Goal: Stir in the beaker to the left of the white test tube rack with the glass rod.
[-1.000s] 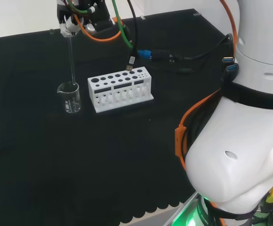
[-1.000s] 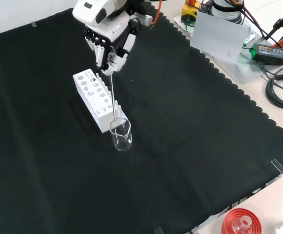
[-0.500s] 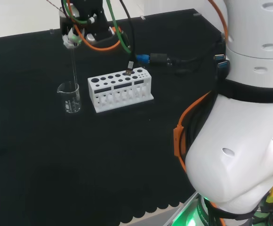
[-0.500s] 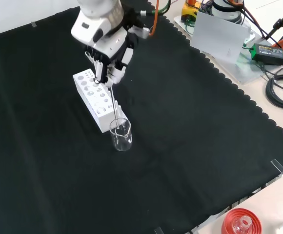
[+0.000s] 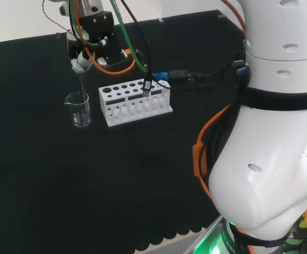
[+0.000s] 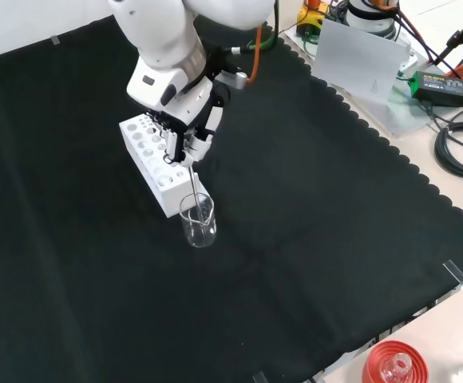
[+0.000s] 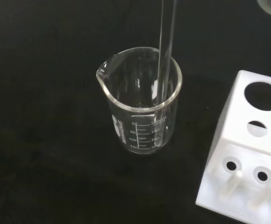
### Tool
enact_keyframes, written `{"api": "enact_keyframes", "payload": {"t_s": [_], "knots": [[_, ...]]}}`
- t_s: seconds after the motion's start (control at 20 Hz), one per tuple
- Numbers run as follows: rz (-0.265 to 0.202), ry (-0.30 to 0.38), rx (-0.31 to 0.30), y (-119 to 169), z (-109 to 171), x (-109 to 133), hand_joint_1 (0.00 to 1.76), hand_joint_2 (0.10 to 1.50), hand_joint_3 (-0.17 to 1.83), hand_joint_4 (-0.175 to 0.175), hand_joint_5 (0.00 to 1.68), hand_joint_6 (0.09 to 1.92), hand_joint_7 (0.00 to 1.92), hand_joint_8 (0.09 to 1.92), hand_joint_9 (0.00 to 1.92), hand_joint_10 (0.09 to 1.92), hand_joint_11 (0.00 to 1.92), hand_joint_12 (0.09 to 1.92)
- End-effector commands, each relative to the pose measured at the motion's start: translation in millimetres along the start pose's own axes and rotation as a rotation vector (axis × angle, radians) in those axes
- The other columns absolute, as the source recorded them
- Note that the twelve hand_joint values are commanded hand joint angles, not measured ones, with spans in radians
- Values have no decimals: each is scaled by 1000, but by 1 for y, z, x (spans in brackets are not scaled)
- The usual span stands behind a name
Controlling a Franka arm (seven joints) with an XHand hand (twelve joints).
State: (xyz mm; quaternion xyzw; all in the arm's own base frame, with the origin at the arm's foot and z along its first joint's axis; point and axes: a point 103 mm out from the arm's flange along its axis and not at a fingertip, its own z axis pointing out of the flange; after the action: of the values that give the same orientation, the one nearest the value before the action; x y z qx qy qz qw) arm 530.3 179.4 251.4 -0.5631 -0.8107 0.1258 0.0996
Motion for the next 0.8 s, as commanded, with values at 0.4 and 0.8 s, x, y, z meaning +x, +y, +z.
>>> {"api": "enact_keyframes", "payload": {"t_s": [0.4, 0.8], "knots": [[-32, -31, -2, 5, -19, 29, 1181, 1193, -175, -175, 998, 1011, 1549, 602, 1786, 308, 1630, 569], [-30, -36, -12, 17, -30, 11, 1182, 1192, -175, -175, 999, 1011, 1550, 599, 1787, 306, 1629, 569]]}}
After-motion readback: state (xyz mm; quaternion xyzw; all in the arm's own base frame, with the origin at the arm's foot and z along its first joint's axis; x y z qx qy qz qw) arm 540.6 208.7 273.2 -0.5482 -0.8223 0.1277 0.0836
